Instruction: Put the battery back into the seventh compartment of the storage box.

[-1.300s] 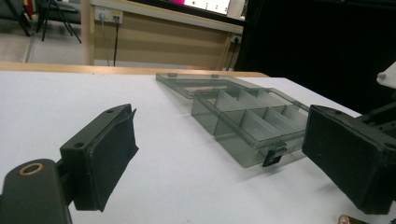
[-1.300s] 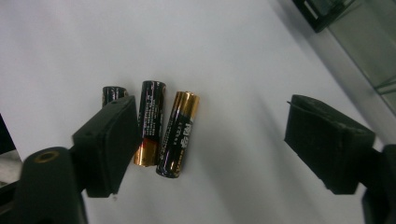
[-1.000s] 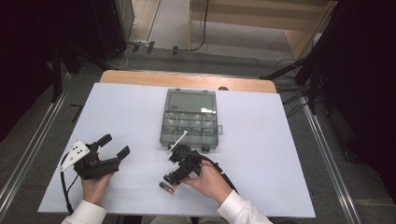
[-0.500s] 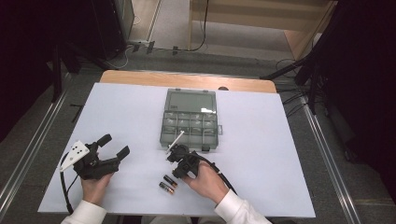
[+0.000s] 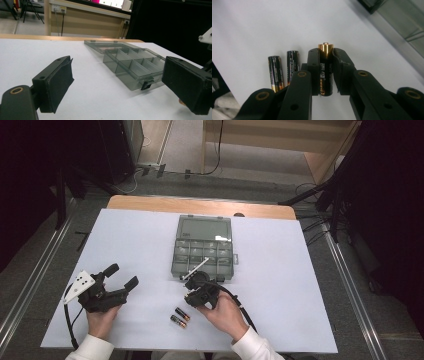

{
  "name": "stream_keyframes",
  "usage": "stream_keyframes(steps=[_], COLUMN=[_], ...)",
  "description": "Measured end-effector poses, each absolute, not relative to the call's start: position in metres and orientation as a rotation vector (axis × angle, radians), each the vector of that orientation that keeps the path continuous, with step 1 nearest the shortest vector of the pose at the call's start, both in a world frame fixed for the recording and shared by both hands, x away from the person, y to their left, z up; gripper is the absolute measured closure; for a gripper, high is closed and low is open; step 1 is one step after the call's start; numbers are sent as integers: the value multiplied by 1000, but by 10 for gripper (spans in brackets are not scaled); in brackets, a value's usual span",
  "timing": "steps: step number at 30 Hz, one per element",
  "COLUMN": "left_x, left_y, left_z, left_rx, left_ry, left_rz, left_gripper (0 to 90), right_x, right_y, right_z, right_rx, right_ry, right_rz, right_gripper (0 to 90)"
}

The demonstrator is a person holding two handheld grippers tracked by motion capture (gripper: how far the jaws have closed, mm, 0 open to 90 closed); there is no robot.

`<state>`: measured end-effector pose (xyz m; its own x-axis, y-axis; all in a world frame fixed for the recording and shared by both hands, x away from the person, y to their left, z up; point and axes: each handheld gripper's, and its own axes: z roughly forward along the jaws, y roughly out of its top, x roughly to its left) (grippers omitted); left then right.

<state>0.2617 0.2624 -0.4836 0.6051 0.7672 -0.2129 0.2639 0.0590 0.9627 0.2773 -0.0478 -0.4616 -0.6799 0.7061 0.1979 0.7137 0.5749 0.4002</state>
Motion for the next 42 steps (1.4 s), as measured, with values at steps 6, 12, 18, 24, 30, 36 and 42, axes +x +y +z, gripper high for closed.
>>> stream_keyframes(steps=[6,12,18,24,30,36,42], left_x=[262,262,262,262,262,262,262], left_y=[262,262,262,262,262,262,262], left_z=[-484,-484,-484,-484,-484,-484,-484], left_rx=[1511,1512,1511,1511,1513,1516,1511], left_ry=[909,908,908,908,908,908,908], left_rz=[475,474,473,472,472,472,471], left_gripper=[96,96,96,96,96,96,96], right_x=[280,284,293,299,304,312,321], right_y=[-62,-79,-95,-109,-120,-129,-133], right_z=[-453,-448,-448,-449,-451,-456,-462], right_rx=[-1300,-1362,-1447,-1543,-1631,-1665,-1716], right_ry=[-2717,-2603,-2503,-2401,-2287,-2156,-2109], right_rz=[-846,-1053,-1173,-1266,-1355,-1410,-1399], right_gripper=[783,783,783,782,783,782,782])
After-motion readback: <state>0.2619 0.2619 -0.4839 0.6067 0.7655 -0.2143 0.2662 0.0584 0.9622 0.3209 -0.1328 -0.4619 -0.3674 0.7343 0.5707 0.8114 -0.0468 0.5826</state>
